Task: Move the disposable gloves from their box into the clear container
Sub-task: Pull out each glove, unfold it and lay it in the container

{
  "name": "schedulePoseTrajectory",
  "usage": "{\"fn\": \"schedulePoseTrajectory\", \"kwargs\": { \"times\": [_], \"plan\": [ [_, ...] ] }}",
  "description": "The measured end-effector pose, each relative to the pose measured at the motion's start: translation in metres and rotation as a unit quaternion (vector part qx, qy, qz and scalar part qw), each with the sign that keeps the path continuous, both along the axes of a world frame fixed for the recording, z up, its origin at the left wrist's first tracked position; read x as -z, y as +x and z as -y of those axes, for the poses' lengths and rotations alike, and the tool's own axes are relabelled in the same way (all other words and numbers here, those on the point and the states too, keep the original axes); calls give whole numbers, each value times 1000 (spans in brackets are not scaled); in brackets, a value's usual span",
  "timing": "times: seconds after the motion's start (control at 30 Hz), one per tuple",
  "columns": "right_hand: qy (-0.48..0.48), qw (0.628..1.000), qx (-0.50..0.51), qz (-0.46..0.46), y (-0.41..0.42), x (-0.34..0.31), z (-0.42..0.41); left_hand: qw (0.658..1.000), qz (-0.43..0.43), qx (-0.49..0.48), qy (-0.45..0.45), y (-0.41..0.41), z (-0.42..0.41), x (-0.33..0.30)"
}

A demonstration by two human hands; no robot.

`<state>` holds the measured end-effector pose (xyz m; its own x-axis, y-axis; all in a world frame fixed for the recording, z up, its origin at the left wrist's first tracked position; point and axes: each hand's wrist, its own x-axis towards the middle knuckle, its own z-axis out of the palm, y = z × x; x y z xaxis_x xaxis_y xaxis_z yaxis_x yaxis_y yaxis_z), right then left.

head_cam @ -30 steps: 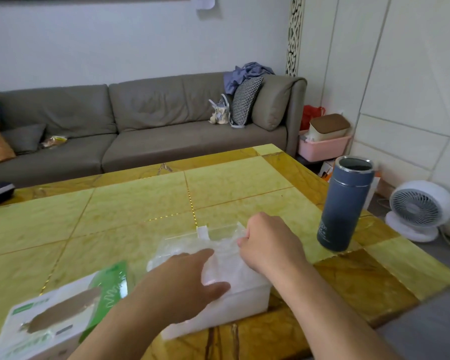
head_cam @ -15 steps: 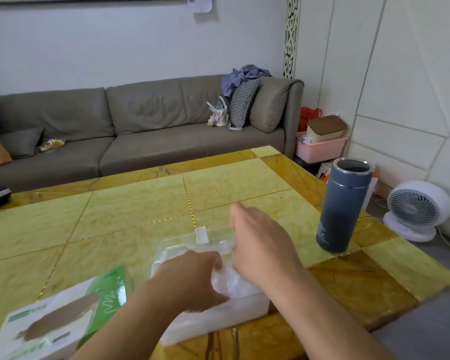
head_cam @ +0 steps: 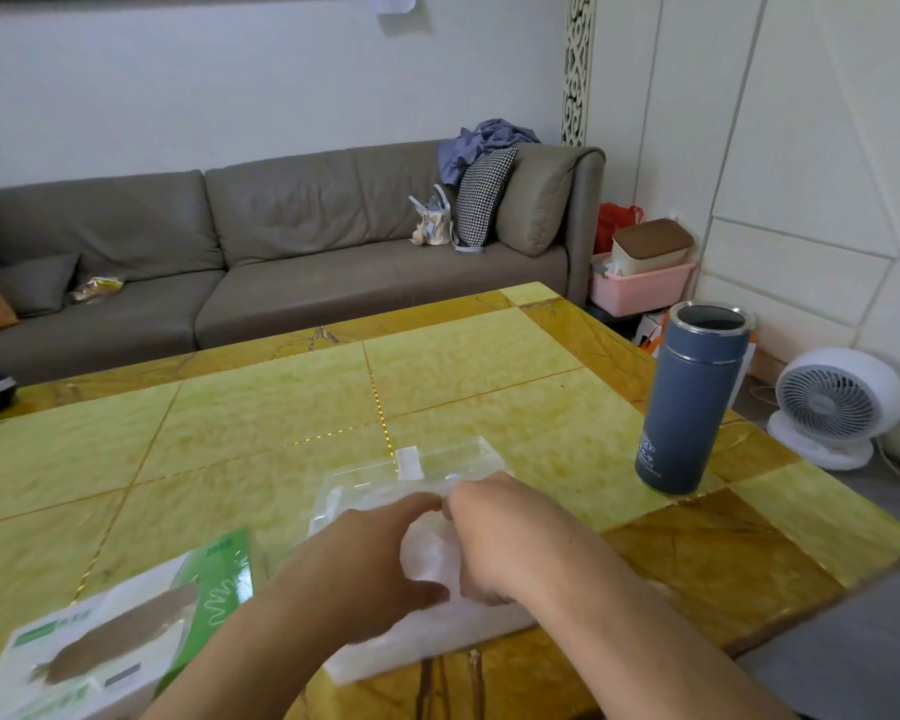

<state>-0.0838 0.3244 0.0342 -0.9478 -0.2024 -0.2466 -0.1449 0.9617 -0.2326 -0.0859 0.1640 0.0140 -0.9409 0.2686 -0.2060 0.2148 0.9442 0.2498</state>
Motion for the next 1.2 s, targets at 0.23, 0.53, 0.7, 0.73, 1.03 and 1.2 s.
{"fn": "schedulePoseTrajectory", "kwargs": {
  "times": [0.23,0.53,0.7,0.73,1.03,1.2],
  "plan": [
    [5,1000,3,24,-1,1,5,997,-11,-68,-26,7,1,0],
    [-6,999,10,44,0,1,5,988,103,-115,-5,-6,-11,-3],
    [17,996,14,82,-1,-1,8,982,149,-111,-18,-7,-9,-10],
    [26,995,14,93,-2,-1,9,983,146,-102,-42,-4,-8,-14],
    [111,981,14,161,-16,1,23,968,94,-49,-229,-1,-17,-27],
    [112,980,19,164,-16,0,21,944,170,-26,-283,-10,-27,-11]
  ]
}}
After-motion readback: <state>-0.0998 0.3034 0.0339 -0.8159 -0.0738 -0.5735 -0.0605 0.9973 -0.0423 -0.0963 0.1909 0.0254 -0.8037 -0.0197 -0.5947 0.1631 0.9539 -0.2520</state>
